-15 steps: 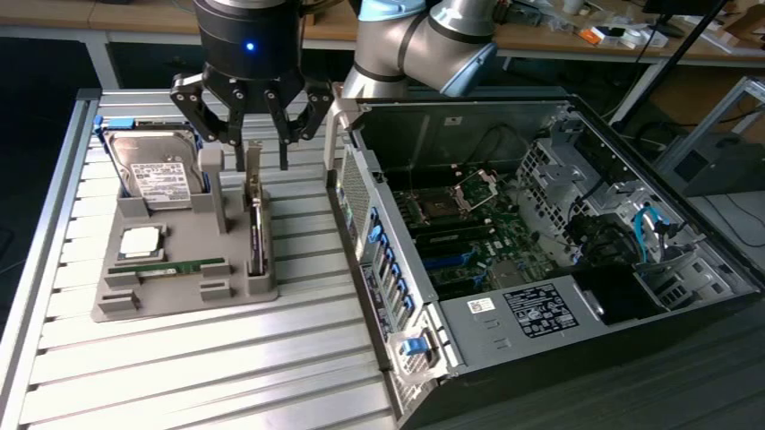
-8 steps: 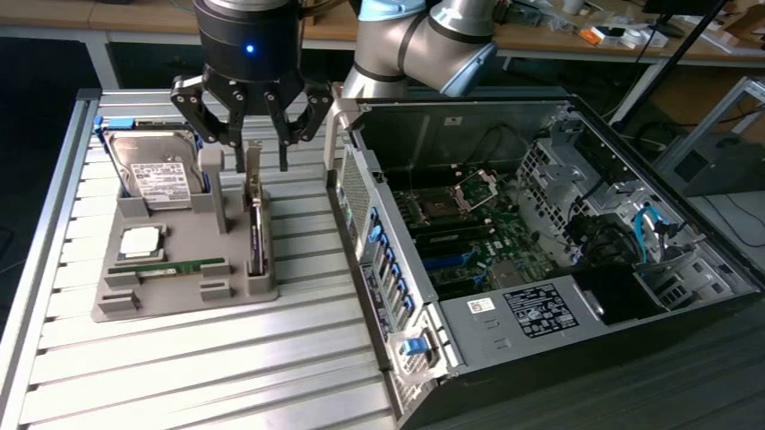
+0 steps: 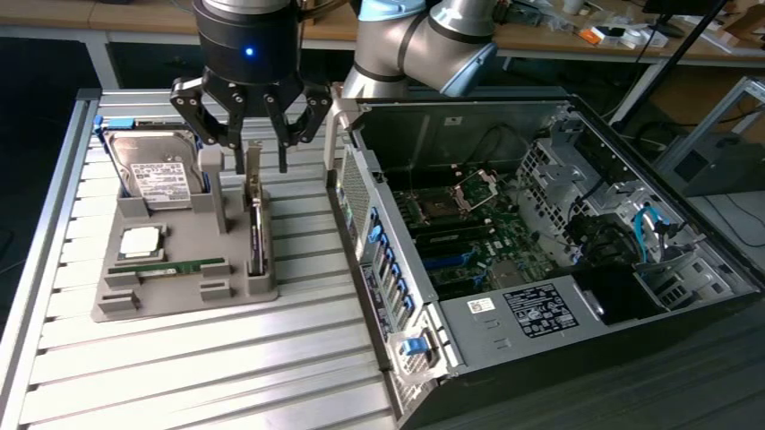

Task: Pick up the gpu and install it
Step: 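Pick up the gpu and move the gpu toward the slot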

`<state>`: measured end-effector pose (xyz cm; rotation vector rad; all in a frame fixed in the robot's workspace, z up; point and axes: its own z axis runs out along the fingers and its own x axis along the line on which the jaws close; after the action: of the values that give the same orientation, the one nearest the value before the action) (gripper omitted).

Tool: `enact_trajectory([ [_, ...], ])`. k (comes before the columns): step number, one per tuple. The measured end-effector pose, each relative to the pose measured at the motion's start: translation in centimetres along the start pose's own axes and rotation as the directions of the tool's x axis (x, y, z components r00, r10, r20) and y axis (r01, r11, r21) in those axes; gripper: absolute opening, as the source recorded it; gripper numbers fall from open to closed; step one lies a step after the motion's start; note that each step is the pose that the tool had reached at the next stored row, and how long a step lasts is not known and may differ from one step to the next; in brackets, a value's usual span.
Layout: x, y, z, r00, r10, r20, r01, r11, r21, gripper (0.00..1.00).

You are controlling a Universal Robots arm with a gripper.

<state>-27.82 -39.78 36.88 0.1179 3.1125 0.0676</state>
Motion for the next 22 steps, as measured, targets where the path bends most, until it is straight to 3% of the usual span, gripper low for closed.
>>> enact_trajectory([
  [22,0.55,-0.06,0.75,1.0000,0.000,0.0001,0.000,1.0000,-0.0001,0.48],
])
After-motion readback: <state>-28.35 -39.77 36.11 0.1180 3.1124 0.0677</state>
